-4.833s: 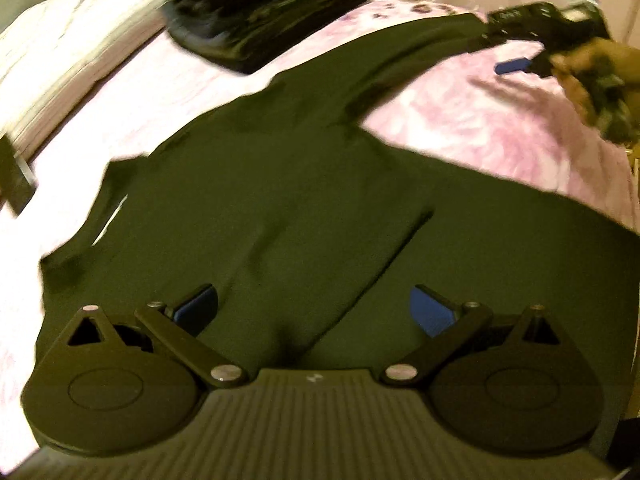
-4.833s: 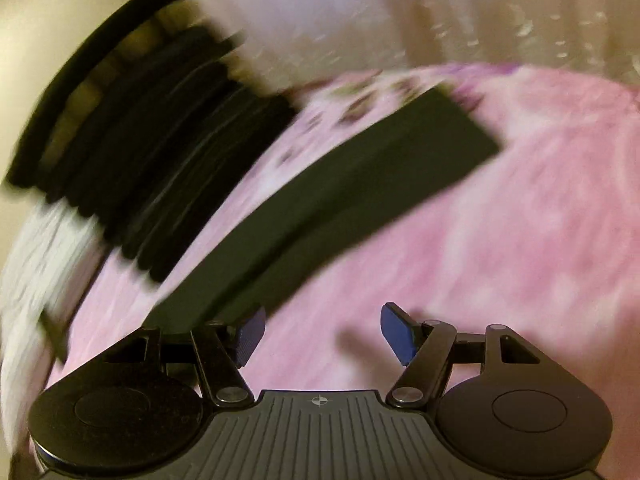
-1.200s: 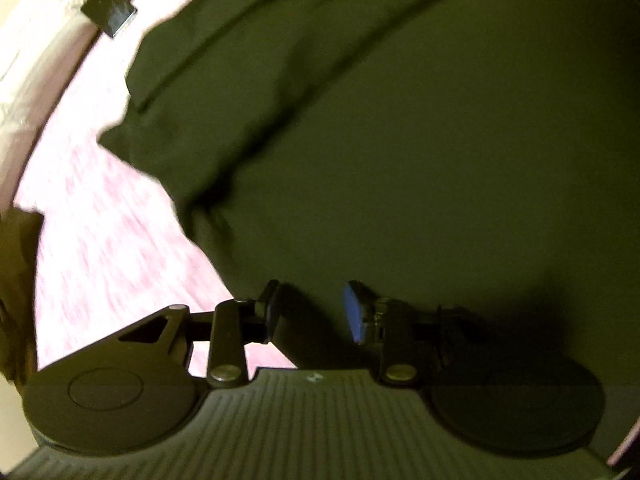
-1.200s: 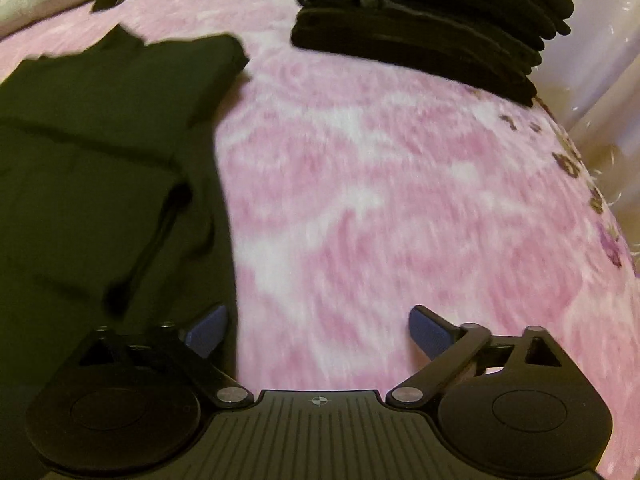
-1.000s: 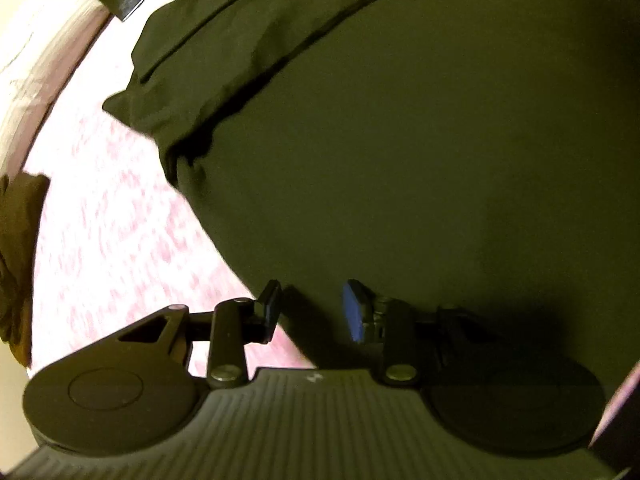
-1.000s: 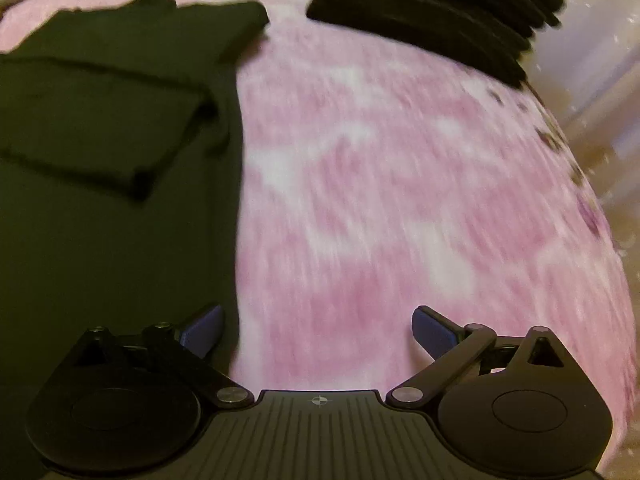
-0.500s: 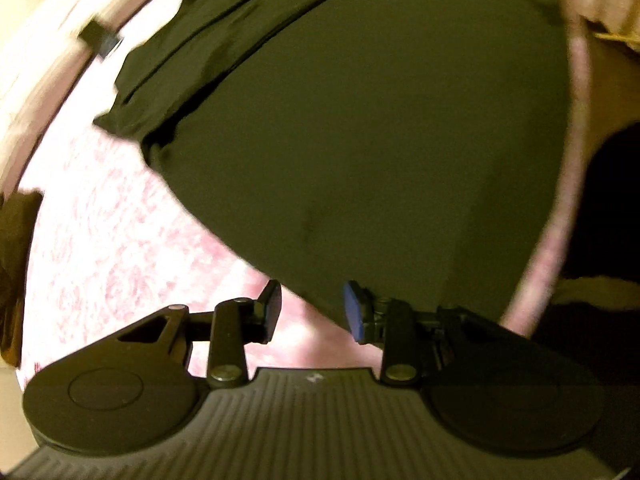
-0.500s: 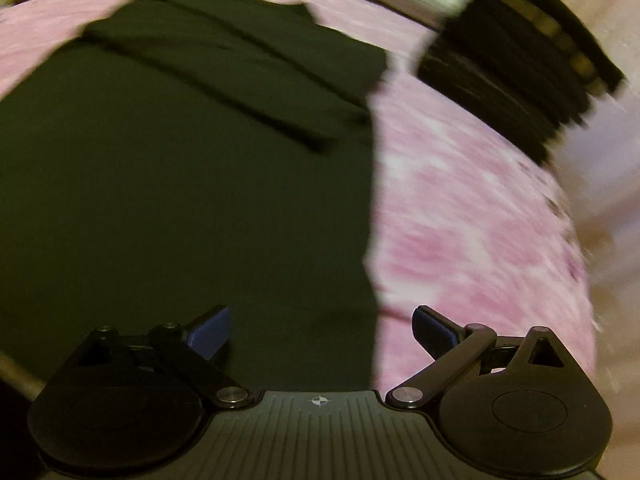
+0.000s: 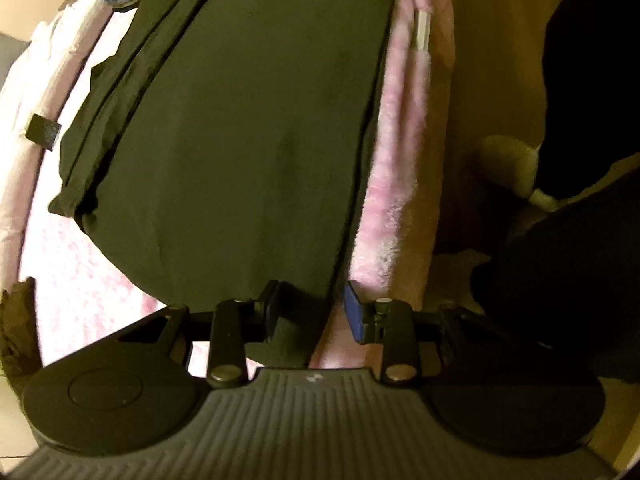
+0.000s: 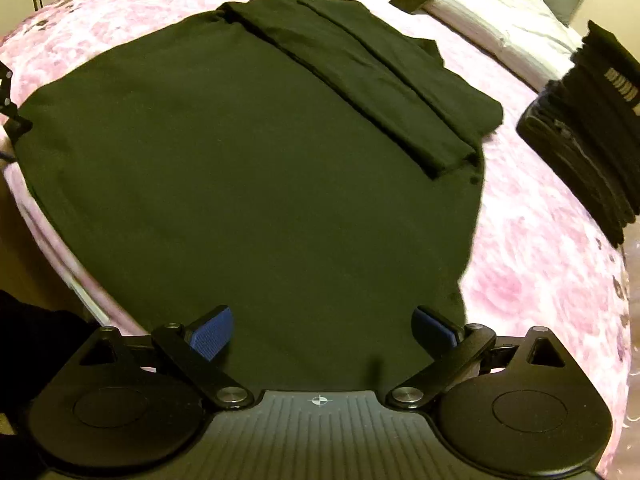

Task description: Fold clothes

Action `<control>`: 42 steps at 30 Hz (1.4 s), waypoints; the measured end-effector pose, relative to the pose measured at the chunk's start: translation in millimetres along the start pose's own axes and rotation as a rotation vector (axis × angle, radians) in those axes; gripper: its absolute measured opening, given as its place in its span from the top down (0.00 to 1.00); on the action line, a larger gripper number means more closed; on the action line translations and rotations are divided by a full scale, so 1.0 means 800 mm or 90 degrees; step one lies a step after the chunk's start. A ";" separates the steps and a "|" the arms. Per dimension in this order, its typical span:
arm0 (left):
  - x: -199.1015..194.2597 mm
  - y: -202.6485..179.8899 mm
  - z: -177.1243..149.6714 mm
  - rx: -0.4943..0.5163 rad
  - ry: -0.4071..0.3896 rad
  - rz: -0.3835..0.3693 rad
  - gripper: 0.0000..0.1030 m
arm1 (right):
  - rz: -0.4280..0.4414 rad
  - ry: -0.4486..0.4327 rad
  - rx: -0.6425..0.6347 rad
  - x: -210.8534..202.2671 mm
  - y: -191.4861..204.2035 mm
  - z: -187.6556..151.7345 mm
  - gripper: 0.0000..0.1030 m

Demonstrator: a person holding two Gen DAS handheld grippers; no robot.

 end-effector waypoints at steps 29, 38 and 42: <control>-0.047 0.163 -0.003 -0.310 -0.078 -0.011 0.95 | -0.021 -0.245 -0.314 0.022 0.116 -0.026 0.25; -0.040 0.133 -0.025 -0.262 -0.129 0.058 0.95 | -0.224 -0.210 -0.354 0.033 0.025 -0.129 0.28; -0.034 0.112 -0.034 -0.235 -0.159 0.092 0.95 | -0.294 -0.224 -0.397 0.040 0.031 -0.146 0.28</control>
Point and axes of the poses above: each gripper's, at about its wrist camera, not at the fingertips, and x roughly the way its jaws point, y to its left, z to its top, the point moved 5 cm from there along x, roughly the way its jaws point, and after that the axes turned 5 degrees about z, right-handed, at the moved point
